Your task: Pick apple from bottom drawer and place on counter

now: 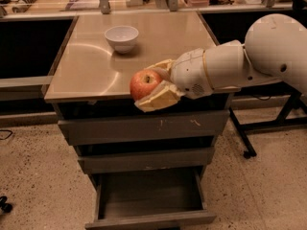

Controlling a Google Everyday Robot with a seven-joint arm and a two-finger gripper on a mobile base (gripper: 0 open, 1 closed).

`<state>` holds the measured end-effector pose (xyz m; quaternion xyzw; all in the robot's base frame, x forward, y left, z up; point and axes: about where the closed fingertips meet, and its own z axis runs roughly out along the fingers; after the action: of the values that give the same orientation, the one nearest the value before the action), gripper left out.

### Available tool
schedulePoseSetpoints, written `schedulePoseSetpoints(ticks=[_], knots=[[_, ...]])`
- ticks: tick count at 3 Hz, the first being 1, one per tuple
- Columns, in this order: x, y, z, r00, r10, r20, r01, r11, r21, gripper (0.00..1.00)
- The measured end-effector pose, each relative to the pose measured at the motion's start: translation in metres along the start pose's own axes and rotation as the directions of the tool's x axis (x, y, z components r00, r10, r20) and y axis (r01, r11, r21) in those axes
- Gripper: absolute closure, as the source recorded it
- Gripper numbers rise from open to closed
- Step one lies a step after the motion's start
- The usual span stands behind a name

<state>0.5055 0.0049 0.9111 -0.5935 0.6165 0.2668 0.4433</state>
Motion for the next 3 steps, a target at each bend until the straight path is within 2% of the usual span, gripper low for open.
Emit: schedulePoseSetpoints(ticks=[1, 2, 3], knots=[[0.014, -0.022, -0.013, 0.995, 0.062, -0.076, -0.052, 0.9912, 0.121, 1.00], [0.032, -0.067, -0.037, 0.975, 0.158, -0.157, -0.105, 0.9481, 0.300, 1.00], [0.054, -0.108, -0.066, 0.946, 0.270, -0.179, -0.161, 0.8727, 0.461, 1.00]])
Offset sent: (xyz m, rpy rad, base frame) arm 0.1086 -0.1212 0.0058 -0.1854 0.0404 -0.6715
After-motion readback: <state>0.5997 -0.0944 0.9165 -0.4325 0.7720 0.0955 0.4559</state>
